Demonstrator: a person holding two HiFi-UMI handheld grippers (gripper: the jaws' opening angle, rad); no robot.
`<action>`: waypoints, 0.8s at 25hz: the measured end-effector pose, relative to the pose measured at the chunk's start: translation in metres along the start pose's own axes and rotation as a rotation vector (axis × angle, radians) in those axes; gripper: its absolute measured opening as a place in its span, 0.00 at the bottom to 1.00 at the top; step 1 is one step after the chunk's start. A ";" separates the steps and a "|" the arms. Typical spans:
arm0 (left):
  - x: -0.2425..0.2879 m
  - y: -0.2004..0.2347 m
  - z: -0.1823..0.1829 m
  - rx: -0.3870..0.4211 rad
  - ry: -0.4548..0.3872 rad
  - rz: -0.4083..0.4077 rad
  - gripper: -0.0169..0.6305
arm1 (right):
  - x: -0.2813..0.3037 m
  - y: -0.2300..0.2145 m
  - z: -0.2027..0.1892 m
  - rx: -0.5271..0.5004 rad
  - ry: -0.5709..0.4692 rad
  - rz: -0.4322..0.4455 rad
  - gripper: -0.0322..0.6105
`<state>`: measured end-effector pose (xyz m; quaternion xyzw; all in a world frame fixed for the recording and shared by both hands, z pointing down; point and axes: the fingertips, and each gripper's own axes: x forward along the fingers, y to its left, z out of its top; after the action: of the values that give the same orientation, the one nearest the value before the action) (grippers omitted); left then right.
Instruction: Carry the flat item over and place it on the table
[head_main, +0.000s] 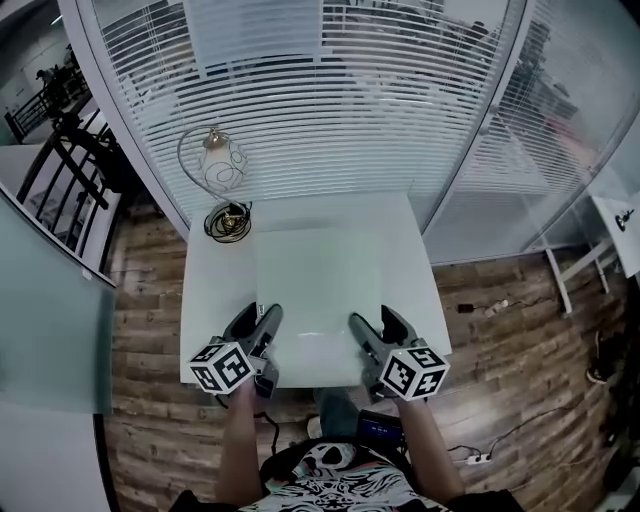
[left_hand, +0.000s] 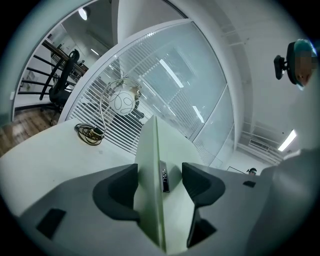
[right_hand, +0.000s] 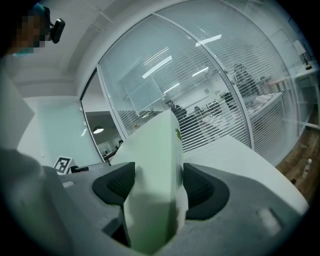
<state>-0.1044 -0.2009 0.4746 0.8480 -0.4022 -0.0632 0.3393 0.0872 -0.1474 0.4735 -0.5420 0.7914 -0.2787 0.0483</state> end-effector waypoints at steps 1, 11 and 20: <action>0.002 0.002 0.001 0.001 0.001 0.002 0.44 | 0.002 -0.001 0.000 0.001 0.002 0.003 0.50; 0.026 0.016 0.002 -0.004 0.003 0.026 0.44 | 0.027 -0.022 0.003 0.010 0.030 0.015 0.50; 0.037 0.032 -0.008 -0.032 0.019 0.061 0.44 | 0.042 -0.035 -0.006 0.033 0.071 0.018 0.50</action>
<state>-0.0967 -0.2378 0.5072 0.8303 -0.4237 -0.0511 0.3585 0.0969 -0.1913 0.5051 -0.5240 0.7927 -0.3101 0.0316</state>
